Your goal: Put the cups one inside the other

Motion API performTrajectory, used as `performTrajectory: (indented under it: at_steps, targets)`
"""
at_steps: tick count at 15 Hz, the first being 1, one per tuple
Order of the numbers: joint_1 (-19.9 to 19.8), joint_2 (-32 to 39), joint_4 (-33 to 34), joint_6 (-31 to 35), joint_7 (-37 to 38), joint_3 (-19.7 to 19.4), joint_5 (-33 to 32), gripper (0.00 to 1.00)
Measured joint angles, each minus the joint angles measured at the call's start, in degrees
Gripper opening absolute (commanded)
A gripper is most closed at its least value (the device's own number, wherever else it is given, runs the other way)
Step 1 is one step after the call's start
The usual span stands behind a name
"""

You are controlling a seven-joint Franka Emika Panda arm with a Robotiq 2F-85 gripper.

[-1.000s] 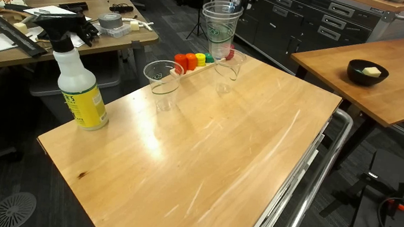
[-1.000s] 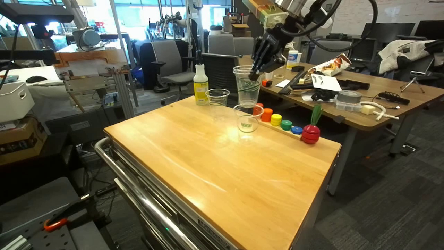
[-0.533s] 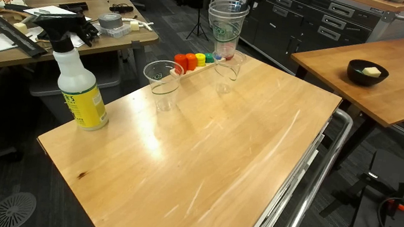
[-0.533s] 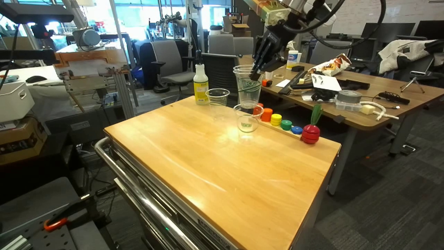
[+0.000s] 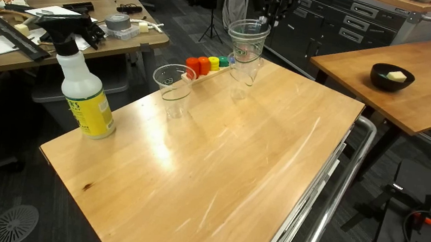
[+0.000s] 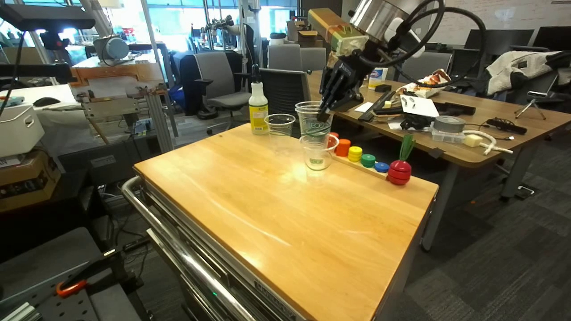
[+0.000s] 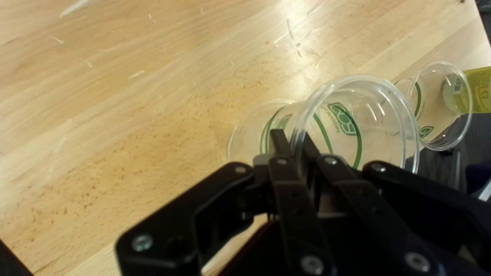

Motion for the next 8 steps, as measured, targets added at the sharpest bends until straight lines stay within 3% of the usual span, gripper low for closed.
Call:
performTrajectory:
  at_steps: [1,3,8]
  targets:
    - [0.08,0.18,-0.36,0.71,0.00,0.02,-0.04,0.26]
    - [0.19,0.54,-0.88,1.85,-0.01,0.10,-0.10,0.34]
    - [0.27,0.74,-1.35,3.01,-0.05,0.19,-0.59,0.71]
